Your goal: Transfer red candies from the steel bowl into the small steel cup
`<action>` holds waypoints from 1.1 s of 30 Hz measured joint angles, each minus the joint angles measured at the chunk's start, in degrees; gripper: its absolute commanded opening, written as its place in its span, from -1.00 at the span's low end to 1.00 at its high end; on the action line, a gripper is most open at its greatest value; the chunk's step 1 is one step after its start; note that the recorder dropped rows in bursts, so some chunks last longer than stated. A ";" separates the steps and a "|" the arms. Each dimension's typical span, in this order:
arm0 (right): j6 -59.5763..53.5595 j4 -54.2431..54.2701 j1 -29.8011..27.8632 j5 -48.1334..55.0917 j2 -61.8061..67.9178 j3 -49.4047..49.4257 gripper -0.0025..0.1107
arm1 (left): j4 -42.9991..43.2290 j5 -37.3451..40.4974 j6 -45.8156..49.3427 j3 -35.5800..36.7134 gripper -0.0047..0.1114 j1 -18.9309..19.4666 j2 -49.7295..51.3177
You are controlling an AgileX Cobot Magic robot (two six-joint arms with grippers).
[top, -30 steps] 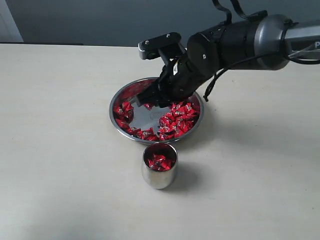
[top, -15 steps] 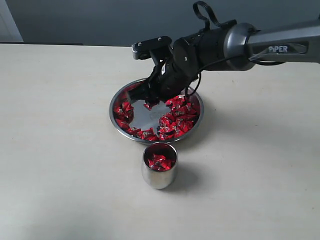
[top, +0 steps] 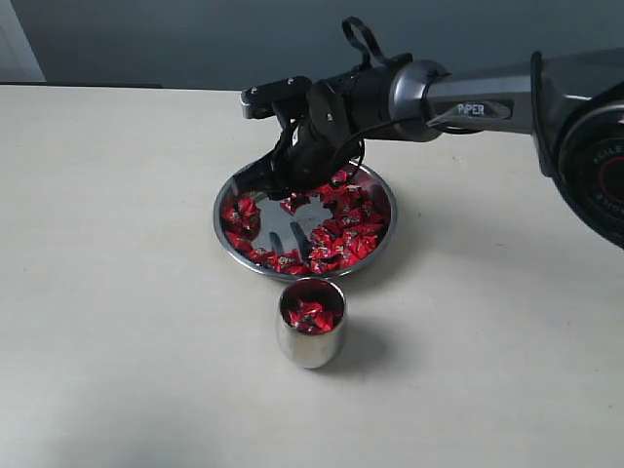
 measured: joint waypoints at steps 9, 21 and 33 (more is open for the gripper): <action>0.36 -1.06 -0.28 -2.46 1.09 -0.11 -0.30 | 0.00 0.00 0.00 0.00 -0.91 0.00 0.00; 1.51 -0.32 -3.83 -1.77 1.09 -0.11 -0.30 | 0.00 0.00 0.00 0.00 -0.91 0.00 0.00; 1.72 3.70 -3.65 -2.25 1.38 -0.11 -0.30 | 0.00 0.00 0.00 0.00 -0.91 0.00 0.00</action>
